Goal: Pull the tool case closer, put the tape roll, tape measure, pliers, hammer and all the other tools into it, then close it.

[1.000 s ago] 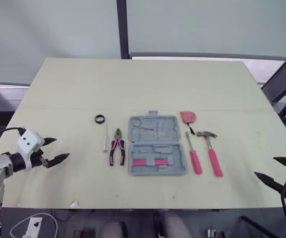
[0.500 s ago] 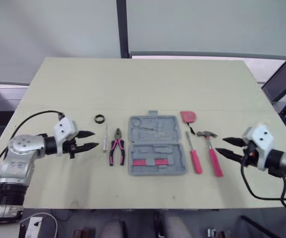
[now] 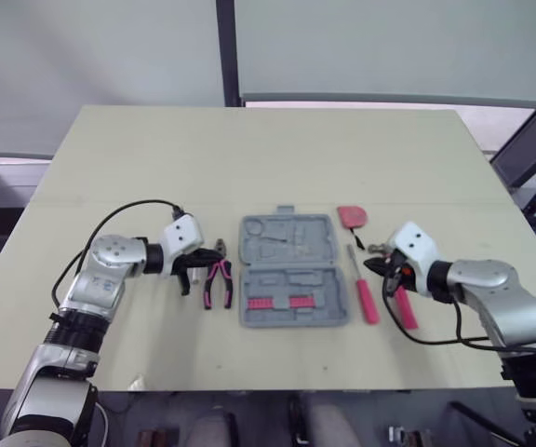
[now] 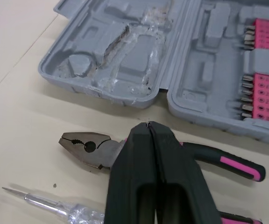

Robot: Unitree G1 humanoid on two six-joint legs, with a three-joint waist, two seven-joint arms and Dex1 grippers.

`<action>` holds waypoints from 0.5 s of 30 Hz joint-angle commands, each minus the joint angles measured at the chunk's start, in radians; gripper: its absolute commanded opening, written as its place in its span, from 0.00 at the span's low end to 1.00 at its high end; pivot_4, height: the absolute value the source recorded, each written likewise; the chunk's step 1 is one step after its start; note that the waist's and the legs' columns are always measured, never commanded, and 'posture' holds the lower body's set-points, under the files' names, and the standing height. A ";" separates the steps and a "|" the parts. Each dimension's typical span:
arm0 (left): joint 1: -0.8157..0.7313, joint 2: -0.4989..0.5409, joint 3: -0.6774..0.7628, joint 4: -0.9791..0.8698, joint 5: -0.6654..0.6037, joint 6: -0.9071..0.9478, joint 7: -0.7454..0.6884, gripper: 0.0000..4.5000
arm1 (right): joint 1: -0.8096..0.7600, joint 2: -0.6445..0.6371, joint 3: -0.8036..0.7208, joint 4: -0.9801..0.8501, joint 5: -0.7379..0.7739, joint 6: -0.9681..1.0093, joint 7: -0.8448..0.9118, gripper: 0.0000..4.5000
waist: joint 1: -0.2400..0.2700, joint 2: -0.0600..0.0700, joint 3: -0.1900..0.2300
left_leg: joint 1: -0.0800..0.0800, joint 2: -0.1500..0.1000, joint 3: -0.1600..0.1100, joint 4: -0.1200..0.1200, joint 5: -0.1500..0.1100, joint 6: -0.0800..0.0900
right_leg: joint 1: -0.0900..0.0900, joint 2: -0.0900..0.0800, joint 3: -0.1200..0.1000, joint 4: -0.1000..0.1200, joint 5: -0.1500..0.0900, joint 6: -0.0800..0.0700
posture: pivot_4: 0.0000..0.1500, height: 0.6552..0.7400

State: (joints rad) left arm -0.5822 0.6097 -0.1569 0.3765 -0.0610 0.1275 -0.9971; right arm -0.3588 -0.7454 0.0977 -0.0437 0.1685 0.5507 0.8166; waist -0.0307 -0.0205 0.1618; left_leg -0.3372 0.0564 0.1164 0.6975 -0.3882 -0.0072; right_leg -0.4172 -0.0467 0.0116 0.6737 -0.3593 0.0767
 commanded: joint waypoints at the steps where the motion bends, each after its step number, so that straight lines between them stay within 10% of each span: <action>1: -0.035 -0.024 -0.024 0.028 0.034 -0.028 0.011 0.00 | -0.043 0.022 0.022 0.027 -0.037 0.001 -0.027 0.01 | 0.000 0.000 0.000 | 0.000 0.000 0.000 0.000 0.000 0.000 | 0.000 0.000 0.000 0.000 0.000 0.000 | 1.00 1.00; 15: -0.100 -0.082 -0.074 0.107 0.102 -0.003 0.024 0.00 | -0.154 0.115 0.104 0.182 -0.138 -0.023 -0.054 0.01 | -0.003 0.000 0.000 | -0.001 0.000 0.000 0.000 0.000 0.000 | 0.000 -0.001 -0.001 0.004 0.000 0.000 | 1.00 1.00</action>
State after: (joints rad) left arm -0.6642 0.5272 -0.2212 0.4826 0.0239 0.1204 -0.9800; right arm -0.4910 -0.6290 0.2027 0.1370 0.0463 0.5460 0.7755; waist -0.0338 -0.0205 0.1618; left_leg -0.3377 0.0566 0.1162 0.6979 -0.3882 -0.0072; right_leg -0.4177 -0.0473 0.0102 0.6776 -0.3593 0.0767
